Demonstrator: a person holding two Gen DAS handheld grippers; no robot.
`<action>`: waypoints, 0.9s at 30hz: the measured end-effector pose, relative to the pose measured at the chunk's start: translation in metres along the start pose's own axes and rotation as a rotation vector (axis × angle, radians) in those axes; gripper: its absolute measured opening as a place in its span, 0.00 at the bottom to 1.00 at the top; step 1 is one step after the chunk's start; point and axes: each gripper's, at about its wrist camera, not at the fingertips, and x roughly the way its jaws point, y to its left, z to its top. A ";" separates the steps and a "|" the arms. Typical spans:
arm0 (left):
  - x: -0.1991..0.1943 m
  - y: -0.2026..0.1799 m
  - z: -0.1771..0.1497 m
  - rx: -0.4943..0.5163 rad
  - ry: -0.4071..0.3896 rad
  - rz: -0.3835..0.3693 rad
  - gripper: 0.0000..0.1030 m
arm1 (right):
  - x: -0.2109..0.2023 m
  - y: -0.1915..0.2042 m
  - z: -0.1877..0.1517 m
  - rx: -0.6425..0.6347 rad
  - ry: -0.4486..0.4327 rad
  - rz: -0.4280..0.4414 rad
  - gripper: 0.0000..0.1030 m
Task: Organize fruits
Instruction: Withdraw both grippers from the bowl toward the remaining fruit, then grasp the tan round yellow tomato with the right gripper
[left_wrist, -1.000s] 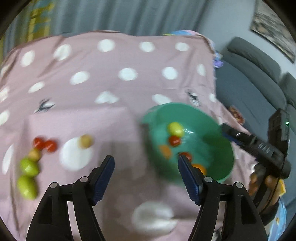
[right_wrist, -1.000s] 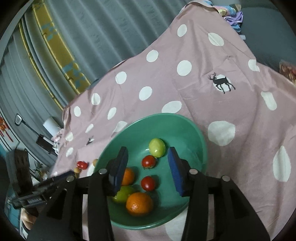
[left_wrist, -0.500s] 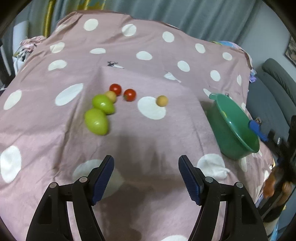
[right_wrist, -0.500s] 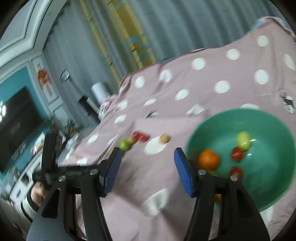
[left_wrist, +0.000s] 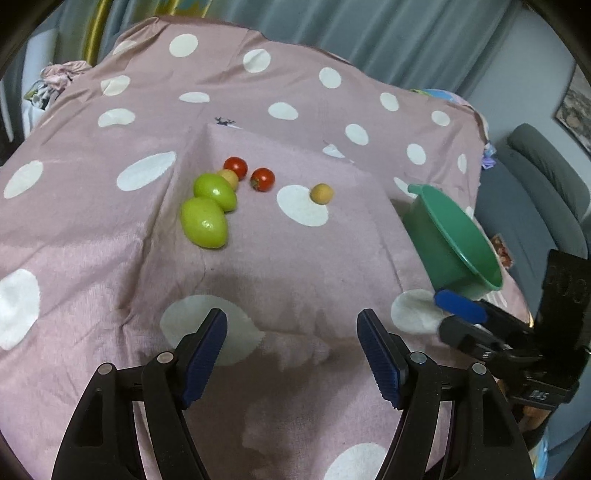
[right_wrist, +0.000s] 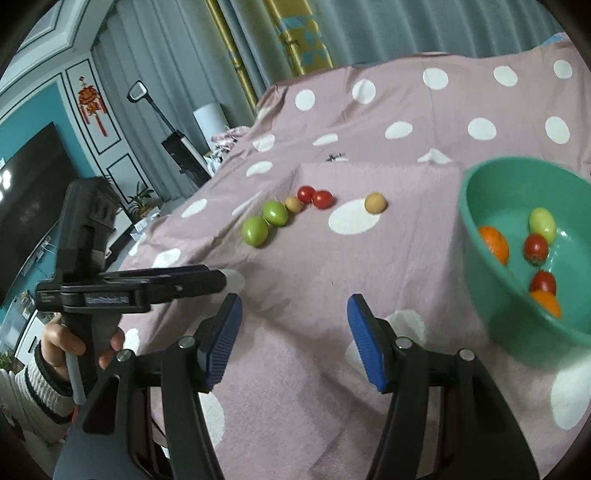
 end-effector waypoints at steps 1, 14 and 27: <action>0.000 0.001 0.000 0.001 -0.006 -0.013 0.71 | 0.002 0.000 0.000 0.005 0.006 -0.010 0.58; 0.006 0.026 0.010 -0.001 -0.022 -0.150 0.71 | 0.050 -0.014 0.045 0.100 0.111 -0.178 0.58; 0.021 0.035 0.100 0.076 -0.052 -0.060 0.71 | 0.146 -0.059 0.117 0.069 0.268 -0.393 0.46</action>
